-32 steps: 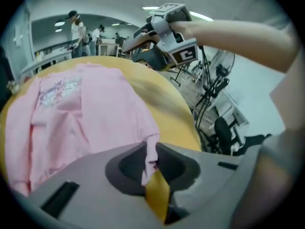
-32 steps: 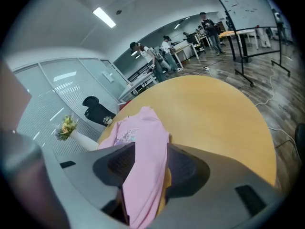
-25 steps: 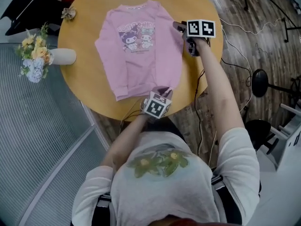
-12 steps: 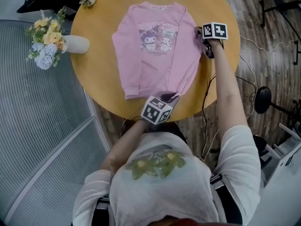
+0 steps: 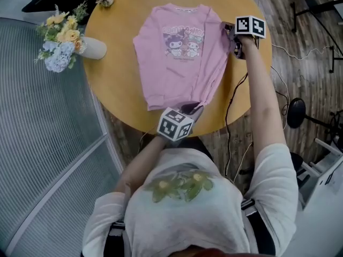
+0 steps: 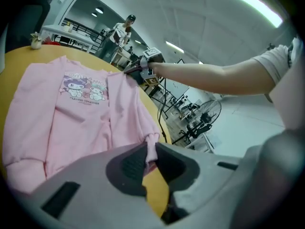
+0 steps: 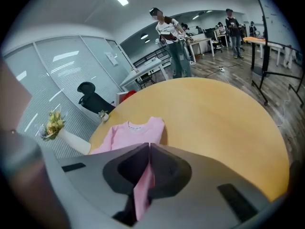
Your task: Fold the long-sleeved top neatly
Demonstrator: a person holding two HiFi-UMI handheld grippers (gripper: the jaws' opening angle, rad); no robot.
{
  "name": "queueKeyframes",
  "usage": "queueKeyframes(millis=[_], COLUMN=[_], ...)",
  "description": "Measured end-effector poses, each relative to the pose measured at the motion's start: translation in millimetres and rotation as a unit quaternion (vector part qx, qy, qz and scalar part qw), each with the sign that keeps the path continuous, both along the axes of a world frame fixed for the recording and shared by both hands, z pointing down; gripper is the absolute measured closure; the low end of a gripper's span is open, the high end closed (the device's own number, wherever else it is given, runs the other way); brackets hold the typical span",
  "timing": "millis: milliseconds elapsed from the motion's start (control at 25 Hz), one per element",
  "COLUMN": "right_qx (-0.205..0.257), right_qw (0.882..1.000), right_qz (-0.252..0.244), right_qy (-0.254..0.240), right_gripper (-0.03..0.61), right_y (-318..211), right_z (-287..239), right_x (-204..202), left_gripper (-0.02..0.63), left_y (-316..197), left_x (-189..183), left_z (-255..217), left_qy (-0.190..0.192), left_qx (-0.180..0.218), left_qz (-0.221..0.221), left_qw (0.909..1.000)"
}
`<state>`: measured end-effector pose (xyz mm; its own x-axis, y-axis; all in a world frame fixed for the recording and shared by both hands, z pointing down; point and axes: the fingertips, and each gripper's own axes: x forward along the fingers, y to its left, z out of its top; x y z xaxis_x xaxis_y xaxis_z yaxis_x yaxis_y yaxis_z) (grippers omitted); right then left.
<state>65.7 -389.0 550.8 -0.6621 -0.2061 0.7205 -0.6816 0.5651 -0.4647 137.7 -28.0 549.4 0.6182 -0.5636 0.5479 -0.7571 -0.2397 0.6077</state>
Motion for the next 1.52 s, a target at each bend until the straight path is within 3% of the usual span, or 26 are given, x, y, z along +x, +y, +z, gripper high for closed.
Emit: queueKeyframes(millis=[120,320,560,680,800,880,960,1080,1200,1400,1520], right_qx=[0.004,0.021,0.063,0.080,0.086,0.071,0.065,0.068,0.065,0.040,0.013], right_qw=[1.000,0.999,0.994,0.990,0.985,0.985,0.986,0.990,0.991,0.989,0.993], right_qz=[0.005,0.006,-0.028,-0.058,-0.114,-0.142,-0.145,-0.125,-0.113,-0.126,-0.105], right_qy=[-0.008,0.030,0.080,0.103,0.100,0.074,0.043,0.018,0.009,0.058,0.054], right_gripper=[0.552,0.553,0.554,0.552,0.549,0.417,0.417,0.417,0.417,0.413,0.402], right_y=[5.8,31.9,65.0,95.5,139.9,170.4,186.6,190.0,198.2,253.9,297.7], right_z=[-21.1,-43.0,-72.4,-71.6,-54.6,-44.3,-44.3,-49.6,-52.7,-20.9,-7.4], right_x=[-20.1,-68.3,-151.5,-213.1,-282.4,-315.8,-329.0,-311.4,-267.8,-176.5,-134.5], left_gripper=[0.560,0.561,0.561,0.561,0.561,0.551,0.546,0.546,0.546,0.546,0.538], left_y=[4.6,24.3,51.2,67.7,83.7,92.9,98.0,104.1,108.0,114.3,115.8], left_x=[-16.8,-60.9,-104.3,-129.2,-150.5,-162.0,-172.7,-179.3,-181.0,-181.6,-189.4], left_z=[-10.7,-27.8,-47.8,-40.4,-9.3,13.5,24.1,24.4,23.4,18.2,11.6], left_qy=[0.015,0.032,0.106,0.169,0.213,0.215,0.207,0.211,0.209,0.178,0.159], left_qx=[0.012,0.032,0.048,0.033,-0.009,-0.034,-0.044,-0.052,-0.056,-0.045,-0.034], left_qz=[-0.019,-0.037,-0.090,-0.135,-0.171,-0.177,-0.175,-0.164,-0.145,-0.084,-0.062], left_qw=[0.9996,0.9983,0.9891,0.9758,0.9620,0.9599,0.9616,0.9623,0.9656,0.9795,0.9847])
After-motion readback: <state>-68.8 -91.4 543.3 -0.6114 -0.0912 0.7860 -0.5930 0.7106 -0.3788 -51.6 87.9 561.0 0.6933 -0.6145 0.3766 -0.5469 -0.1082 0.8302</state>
